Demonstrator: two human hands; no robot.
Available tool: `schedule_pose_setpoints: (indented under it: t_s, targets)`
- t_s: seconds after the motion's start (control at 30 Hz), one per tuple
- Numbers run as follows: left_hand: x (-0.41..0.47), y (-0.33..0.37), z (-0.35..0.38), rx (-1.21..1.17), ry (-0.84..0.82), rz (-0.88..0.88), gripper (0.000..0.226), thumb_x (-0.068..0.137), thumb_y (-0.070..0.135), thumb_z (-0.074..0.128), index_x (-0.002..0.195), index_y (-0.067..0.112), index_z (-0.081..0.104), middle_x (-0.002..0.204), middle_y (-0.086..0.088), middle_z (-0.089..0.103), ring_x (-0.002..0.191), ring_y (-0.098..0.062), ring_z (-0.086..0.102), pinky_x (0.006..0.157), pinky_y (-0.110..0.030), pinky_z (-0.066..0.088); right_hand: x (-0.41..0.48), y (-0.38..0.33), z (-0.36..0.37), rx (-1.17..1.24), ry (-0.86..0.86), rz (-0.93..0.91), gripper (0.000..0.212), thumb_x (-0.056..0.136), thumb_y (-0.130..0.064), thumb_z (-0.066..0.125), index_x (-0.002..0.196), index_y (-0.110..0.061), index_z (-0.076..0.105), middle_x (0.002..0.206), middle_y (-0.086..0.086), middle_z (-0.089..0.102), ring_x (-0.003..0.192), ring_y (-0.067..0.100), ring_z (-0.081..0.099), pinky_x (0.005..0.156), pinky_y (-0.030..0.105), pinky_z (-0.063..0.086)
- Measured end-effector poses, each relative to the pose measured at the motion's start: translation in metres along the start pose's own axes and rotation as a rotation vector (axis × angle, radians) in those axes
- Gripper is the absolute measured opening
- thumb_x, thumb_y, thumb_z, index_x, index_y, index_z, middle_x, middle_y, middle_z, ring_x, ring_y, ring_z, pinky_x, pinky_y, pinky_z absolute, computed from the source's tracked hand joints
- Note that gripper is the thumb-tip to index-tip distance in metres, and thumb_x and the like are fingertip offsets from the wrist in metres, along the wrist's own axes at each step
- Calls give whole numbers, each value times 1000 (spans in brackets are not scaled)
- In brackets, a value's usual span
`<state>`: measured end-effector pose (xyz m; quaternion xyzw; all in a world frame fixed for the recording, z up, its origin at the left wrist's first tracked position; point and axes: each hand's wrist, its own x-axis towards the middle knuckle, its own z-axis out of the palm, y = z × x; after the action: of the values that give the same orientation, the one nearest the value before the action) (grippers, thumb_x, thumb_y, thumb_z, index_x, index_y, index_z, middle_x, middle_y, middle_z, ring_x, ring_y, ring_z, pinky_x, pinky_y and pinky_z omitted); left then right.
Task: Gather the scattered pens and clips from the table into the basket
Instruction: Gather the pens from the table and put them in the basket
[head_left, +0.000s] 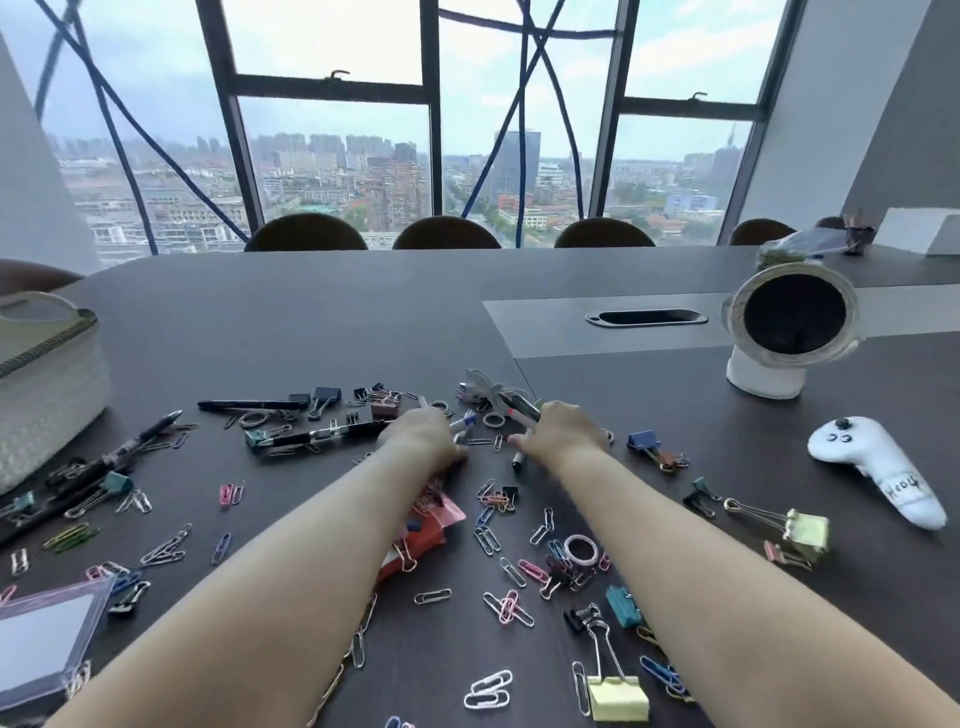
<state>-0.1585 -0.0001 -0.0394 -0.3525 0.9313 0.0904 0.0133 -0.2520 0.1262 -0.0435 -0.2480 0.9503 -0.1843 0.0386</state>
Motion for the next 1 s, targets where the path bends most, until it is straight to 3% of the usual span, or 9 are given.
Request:
schedule_pose_setpoints:
  t_s: [0.2,0.33,0.47,0.53,0.6,0.7,0.77,0.93,1.0]
  targets:
    - [-13,-16,-7,-111,33,119,45,93,37,44,118,1,52,121,-17,58,105,-30,58,83,-37,47,-10,1,-2,16,-47,9,21,83,-33,57,89,-13,52,106,11,63,104,29,59,75,29,42]
    - [-32,-34,-15,-362,66,156,22,95,32,45,90,11,48,88,-8,56,69,-18,50,69,-36,44,-32,5,-11,194,-34,-92,19,78,-30,60,80,-13,52,88,8,61,87,27,57,69,28,42]
    - [-56,-59,-33,-469,181,185,16,96,25,43,91,11,40,81,-6,50,73,-22,47,63,-32,36,-50,-3,-22,210,-26,-201,20,79,-24,56,94,-11,56,91,7,62,85,25,56,70,30,42]
    - [-65,-72,-39,-514,265,200,13,97,21,40,94,8,43,86,-11,53,78,-25,48,68,-34,36,-58,-13,-23,183,-46,-251,9,80,-21,53,78,-13,51,77,4,55,79,25,52,66,29,38]
    - [-72,-84,-44,-638,359,201,14,97,18,38,99,7,47,86,-12,54,78,-25,48,70,-35,36,-67,-27,-21,173,-54,-290,17,82,-19,50,67,-17,44,65,-2,48,75,25,50,60,28,35]
    - [-79,-98,-50,-793,429,160,13,98,19,37,90,12,44,73,-9,50,65,-25,48,62,-40,41,-75,-46,-16,218,-56,-311,8,86,-18,47,86,-16,55,77,-1,52,79,23,49,66,26,35]
    - [-81,-110,-55,-748,391,131,16,98,19,35,83,15,42,66,-4,47,59,-25,49,56,-36,40,-76,-59,-14,254,-43,-313,14,87,-19,46,97,-15,56,86,3,53,82,23,49,72,25,35]
    - [-67,-143,-42,-662,160,74,11,95,16,41,96,11,51,72,-6,53,61,-23,53,55,-31,43,-65,-88,6,170,-4,-304,19,89,-28,46,74,-18,54,95,14,66,92,30,59,71,30,38]
    - [-54,-153,-35,-553,181,50,14,90,16,48,96,8,57,81,-11,57,70,-24,51,62,-31,42,-53,-98,17,118,14,-290,27,90,-38,45,75,-18,55,99,13,67,96,31,61,73,32,41]
